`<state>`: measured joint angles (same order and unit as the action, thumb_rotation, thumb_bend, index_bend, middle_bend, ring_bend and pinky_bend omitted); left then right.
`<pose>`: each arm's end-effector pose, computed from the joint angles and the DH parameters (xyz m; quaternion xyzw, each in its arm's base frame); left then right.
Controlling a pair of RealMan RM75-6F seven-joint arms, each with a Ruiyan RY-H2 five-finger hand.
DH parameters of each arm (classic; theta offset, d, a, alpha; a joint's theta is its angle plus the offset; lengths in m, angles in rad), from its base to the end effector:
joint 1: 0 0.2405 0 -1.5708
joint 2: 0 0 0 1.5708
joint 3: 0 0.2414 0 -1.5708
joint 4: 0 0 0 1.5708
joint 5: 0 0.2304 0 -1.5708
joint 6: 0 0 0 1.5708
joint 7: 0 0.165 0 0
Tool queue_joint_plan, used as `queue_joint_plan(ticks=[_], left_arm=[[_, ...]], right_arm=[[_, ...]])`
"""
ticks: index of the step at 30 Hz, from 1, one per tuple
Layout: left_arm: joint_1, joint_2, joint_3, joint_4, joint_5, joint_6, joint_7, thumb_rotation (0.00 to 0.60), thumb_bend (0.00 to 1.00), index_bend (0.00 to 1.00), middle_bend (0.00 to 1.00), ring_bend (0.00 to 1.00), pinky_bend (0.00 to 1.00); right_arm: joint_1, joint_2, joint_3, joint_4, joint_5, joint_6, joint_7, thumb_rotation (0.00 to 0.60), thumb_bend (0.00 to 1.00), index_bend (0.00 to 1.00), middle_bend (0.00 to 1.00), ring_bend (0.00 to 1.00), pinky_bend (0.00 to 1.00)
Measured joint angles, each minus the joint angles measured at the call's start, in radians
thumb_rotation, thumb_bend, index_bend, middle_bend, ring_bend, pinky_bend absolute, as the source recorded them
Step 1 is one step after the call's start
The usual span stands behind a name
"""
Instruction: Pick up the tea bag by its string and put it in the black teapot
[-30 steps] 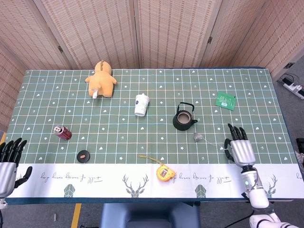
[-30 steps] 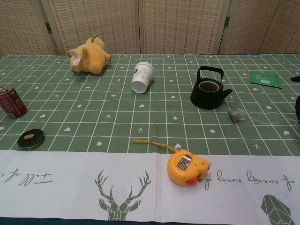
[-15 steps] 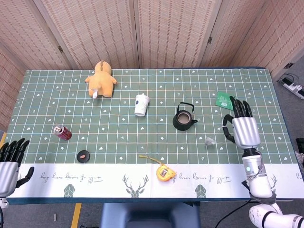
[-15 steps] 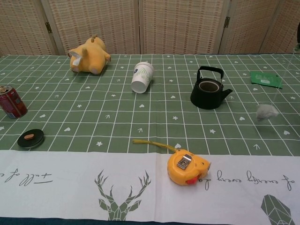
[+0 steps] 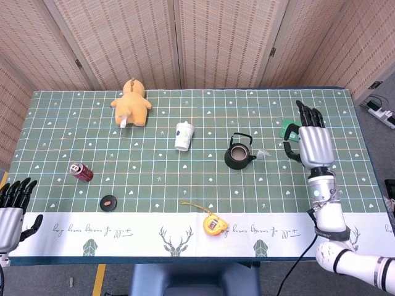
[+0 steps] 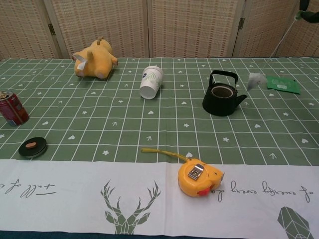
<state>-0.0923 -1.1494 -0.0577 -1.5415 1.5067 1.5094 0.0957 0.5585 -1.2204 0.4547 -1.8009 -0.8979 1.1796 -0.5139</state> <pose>-0.3127 0.2076 0.1363 -0.6131 -0.3340 -0.3621 0.6176 -0.1495 -0.3789 0.1221 0.5806 -0.3801 0.4208 0.5842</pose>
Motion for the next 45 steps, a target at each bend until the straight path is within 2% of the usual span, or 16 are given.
queue_joint_plan(ticks=[8,22,35,45], left_arm=[[-0.005,0.001,-0.002,0.001,-0.023,-0.020,0.001,0.600,0.35,0.00,0.00,0.00,0.00],[-0.008,0.009,-0.006,0.001,-0.029,-0.024,-0.014,0.600,0.35,0.00,0.00,0.00,0.00],[-0.012,0.024,-0.008,0.006,-0.025,-0.026,-0.066,0.600,0.35,0.00,0.00,0.00,0.00],[-0.006,0.035,-0.011,0.008,-0.024,-0.012,-0.101,0.600,0.35,0.00,0.00,0.00,0.00]], right_arm=[[0.120,-0.077,0.023,0.118,0.071,-0.020,-0.019,0.600,0.44,0.61,0.01,0.00,0.00],[0.247,-0.195,-0.007,0.284,0.132,-0.064,-0.045,0.600,0.44,0.61,0.01,0.00,0.00],[0.322,-0.242,-0.010,0.304,0.163,-0.033,-0.102,0.600,0.44,0.61,0.01,0.00,0.00],[0.389,-0.311,-0.019,0.387,0.204,-0.048,-0.145,0.600,0.44,0.61,0.01,0.00,0.00]])
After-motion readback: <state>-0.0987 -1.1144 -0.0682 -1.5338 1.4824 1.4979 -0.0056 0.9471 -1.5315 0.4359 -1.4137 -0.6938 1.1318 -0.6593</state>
